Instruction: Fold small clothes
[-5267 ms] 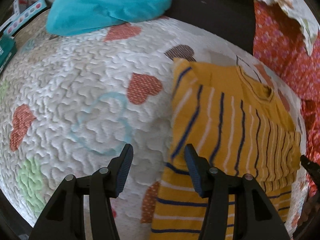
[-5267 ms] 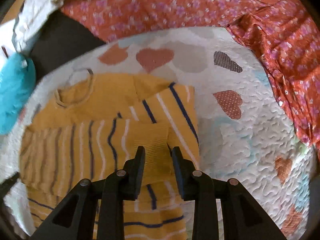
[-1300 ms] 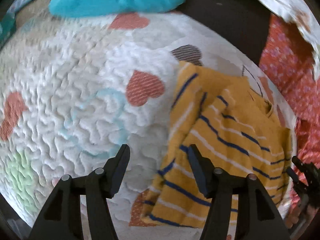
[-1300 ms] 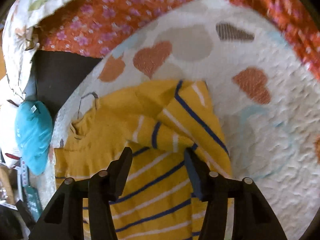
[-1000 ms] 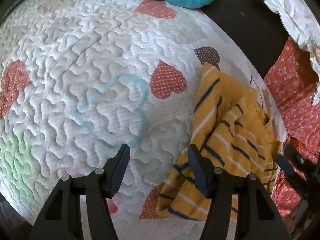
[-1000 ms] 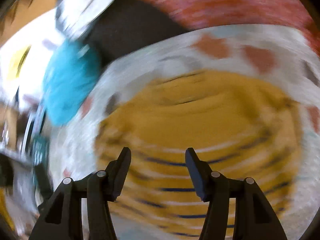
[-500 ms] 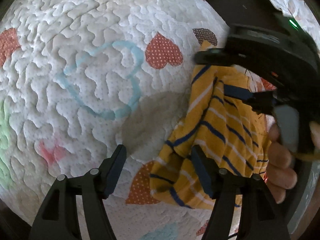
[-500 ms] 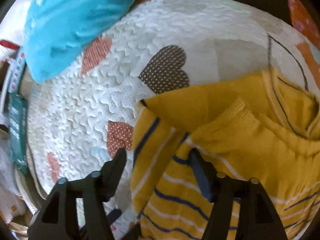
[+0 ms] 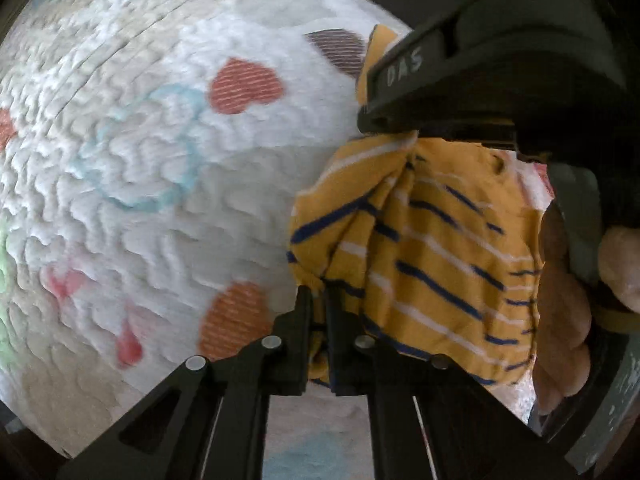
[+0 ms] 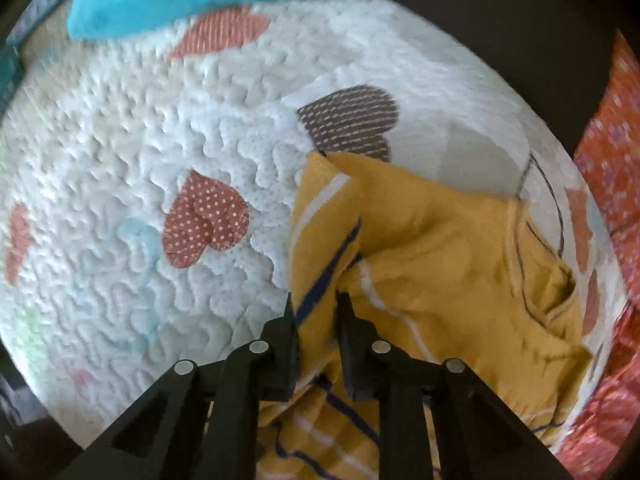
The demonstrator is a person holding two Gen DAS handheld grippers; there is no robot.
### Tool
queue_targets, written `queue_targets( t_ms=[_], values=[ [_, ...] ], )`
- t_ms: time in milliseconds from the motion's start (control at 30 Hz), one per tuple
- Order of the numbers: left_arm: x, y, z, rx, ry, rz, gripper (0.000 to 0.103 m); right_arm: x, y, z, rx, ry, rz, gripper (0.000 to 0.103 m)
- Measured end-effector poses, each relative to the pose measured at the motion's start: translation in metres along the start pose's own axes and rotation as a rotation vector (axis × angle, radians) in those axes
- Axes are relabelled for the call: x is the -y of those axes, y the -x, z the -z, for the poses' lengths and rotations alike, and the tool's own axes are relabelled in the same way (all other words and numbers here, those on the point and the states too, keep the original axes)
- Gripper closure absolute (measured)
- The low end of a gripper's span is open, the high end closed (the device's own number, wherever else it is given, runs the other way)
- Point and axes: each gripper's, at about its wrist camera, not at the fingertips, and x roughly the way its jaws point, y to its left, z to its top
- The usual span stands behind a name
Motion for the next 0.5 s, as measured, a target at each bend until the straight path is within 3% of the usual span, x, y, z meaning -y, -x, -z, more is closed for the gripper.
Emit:
queue_targets(
  t_ms=[133,300,433,500],
  values=[
    [0.046,0.014,0.015,0.049,-0.038,0.038,0.098,0.039,0.040,0.025,0.093,-0.074,-0.077,0.087],
    [0.139,0.009,0.029,0.022,-0.133,0.145,0.103,0.126,0.084,0.066,0.197,-0.205,-0.170,0.087],
    [0.221,-0.002,0.053,-0.004,-0.280,0.206,0.103,0.205,0.094,0.094,0.226,-0.343,-0.175,0.088],
    [0.241,-0.002,0.069,-0.006,-0.332,0.220,0.103,0.249,0.094,0.114,0.228,-0.419,-0.142,0.097]
  ],
)
